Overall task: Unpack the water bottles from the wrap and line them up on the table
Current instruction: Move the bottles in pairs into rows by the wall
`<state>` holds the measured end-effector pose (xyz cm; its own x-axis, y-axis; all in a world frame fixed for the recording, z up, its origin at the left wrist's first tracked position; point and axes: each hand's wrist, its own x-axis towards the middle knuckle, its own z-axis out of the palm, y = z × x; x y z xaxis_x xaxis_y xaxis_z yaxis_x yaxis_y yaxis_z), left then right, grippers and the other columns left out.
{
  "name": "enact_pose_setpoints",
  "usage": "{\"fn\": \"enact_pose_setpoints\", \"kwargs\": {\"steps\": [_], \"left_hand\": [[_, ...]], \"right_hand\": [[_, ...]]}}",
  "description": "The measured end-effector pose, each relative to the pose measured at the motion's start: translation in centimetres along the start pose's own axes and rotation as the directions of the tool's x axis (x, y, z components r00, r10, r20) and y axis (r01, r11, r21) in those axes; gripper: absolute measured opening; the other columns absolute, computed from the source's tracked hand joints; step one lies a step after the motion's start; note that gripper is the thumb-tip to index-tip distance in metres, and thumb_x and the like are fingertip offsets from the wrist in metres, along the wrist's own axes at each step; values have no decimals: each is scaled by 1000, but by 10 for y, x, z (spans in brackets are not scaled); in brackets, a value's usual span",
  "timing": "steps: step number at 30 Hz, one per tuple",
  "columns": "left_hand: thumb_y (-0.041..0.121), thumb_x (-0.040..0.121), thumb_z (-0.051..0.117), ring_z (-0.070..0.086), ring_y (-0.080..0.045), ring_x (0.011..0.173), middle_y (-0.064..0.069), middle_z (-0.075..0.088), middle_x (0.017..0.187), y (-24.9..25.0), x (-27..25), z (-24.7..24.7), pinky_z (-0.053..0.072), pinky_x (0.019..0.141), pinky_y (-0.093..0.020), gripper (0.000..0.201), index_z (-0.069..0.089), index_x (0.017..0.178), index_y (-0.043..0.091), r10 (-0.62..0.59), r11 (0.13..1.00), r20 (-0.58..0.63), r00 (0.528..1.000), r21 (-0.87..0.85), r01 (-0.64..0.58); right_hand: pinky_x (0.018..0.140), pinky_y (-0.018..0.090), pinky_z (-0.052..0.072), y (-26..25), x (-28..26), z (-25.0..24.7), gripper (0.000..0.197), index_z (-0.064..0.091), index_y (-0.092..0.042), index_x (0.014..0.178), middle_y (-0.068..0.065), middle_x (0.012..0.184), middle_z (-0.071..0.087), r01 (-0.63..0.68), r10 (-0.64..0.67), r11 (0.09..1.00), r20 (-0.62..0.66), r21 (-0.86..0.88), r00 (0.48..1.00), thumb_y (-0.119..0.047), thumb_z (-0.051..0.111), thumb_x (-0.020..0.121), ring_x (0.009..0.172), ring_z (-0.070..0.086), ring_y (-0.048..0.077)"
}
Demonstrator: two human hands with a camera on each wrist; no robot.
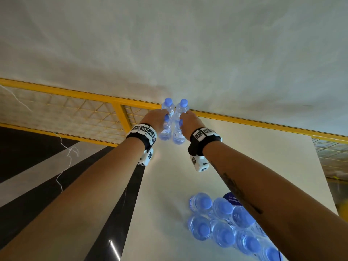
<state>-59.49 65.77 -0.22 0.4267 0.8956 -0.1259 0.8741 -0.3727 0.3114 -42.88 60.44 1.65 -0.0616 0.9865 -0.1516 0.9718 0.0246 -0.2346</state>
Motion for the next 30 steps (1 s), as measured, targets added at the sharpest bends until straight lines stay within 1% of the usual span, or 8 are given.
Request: {"fn": "enact_pose_setpoints", "kwargs": {"steps": [4,6,10,17,21,24,27,30], "left_hand": [[-3,88,64,62,-32,109,-9,63,118,-4,4,5,50,89,-39,40,64,124,16,33,999,-11,999,-21,-33],[-4,88,64,60,-33,112,-11,59,124,-6,6,5,49,91,-38,46,63,130,15,31,999,-15,999,-27,-31],[-3,89,65,61,-33,113,-10,59,124,-8,14,4,49,90,-37,45,62,129,16,40,999,-42,998,-15,-40],[-4,88,66,61,-30,110,-9,61,122,-11,20,4,52,92,-38,47,63,131,16,59,998,-55,997,-26,-61],[-5,88,66,63,-32,109,-9,63,116,-9,17,2,53,90,-38,40,65,123,15,63,998,-54,997,-25,-64],[-5,92,60,58,-34,124,-10,58,137,-6,8,1,51,101,-43,51,58,139,16,29,996,-33,999,-89,-32],[6,95,65,36,-34,145,-6,32,162,-1,-22,6,43,113,-46,78,29,160,29,-77,985,-83,994,-163,62],[22,98,67,33,-30,146,-5,36,159,15,-71,14,38,118,-46,67,35,157,26,-48,977,-172,984,-212,10]], "right_hand": [[85,36,48,-2,7,1,28,54,-6,120,15,123,54,-56,57,998,-28,28,998,-14,57,93,108,58,32],[85,36,49,-3,10,2,27,54,-6,119,14,121,54,-65,67,997,-44,38,997,-13,57,93,107,59,32],[87,26,43,-3,13,-2,26,58,-11,118,6,117,57,-77,87,971,-38,226,995,-22,59,94,107,59,23],[82,25,42,0,25,-2,29,56,-5,122,12,124,56,-100,110,987,-74,122,991,-17,59,96,111,58,25],[92,29,44,-1,20,2,32,54,-4,125,13,126,54,-130,142,975,-53,181,988,-18,59,96,116,55,26],[92,33,44,2,5,1,48,47,-4,129,14,127,52,-161,174,957,-37,240,984,-18,69,88,116,55,30],[101,32,38,6,-30,-5,59,43,-6,137,13,135,48,-147,156,956,-16,254,988,-19,71,87,124,49,29],[99,34,44,5,-85,-14,47,60,-9,123,11,121,61,-70,72,952,2,299,997,-23,78,82,110,59,27]]}}
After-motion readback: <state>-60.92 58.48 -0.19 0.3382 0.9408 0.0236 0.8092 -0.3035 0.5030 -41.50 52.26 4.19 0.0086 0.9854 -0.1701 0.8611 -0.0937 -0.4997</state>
